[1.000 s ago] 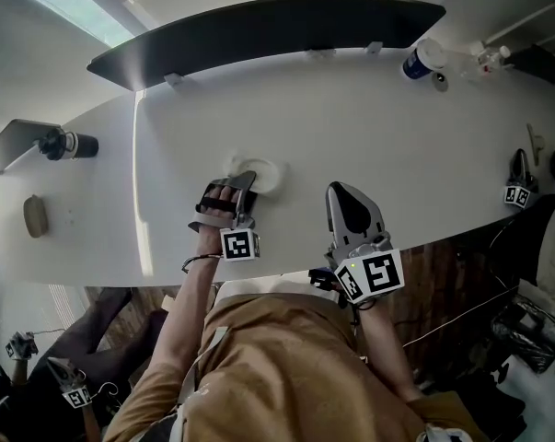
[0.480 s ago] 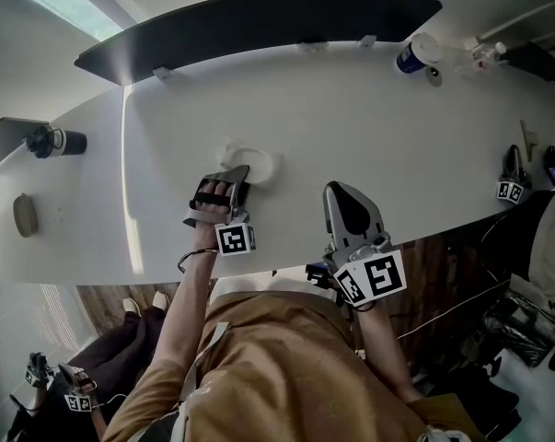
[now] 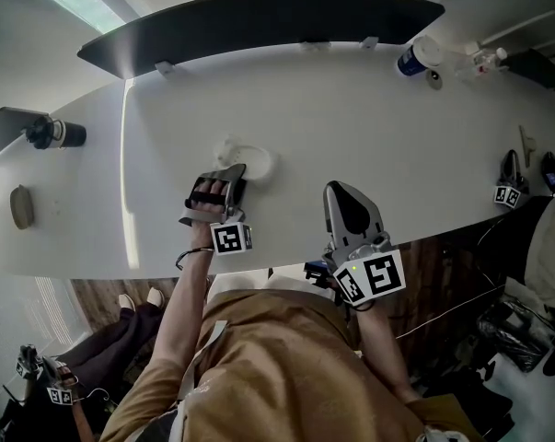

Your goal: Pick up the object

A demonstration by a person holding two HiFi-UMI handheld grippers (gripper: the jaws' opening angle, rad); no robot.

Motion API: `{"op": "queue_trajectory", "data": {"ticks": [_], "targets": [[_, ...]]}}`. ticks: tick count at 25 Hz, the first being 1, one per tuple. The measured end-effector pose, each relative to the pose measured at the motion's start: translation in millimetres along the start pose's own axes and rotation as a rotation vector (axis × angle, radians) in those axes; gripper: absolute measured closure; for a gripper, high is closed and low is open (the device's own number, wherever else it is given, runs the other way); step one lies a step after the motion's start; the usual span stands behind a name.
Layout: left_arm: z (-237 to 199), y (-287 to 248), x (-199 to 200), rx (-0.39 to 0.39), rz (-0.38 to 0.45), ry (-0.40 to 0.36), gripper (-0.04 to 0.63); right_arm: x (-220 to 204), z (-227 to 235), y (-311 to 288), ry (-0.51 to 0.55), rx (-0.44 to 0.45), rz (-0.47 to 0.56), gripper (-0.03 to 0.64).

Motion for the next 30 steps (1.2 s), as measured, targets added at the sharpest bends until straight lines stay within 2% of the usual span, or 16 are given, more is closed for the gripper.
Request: {"op": "queue_trajectory", "data": {"ticks": [5, 22, 30], "targets": [[-4.6, 3.6, 0.2, 0.014, -0.004, 0.025, 0.474, 0.2, -2.7, 1.0, -0.008, 0.011, 0.007, 0.607], [-38.6, 32.4, 6.0, 0.11, 0.06, 0.119, 0.474, 2.6, -22.7, 1.4, 0.0, 0.042, 0.024, 0.607], [-57.9, 48.1, 8.8, 0.161, 0.073, 0.133, 0.474, 8.1, -28.9, -4.6, 0.005, 0.059, 0.041, 0.607]]}}
Point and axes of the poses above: the fingertips, and each gripper's own axes: y backward along the fingers, z to its right, x out of its top, the point moved 10 cm from there along y, backward along the fingers, and after that the axes turned 7 degrees about z, right-handed, at the moved point
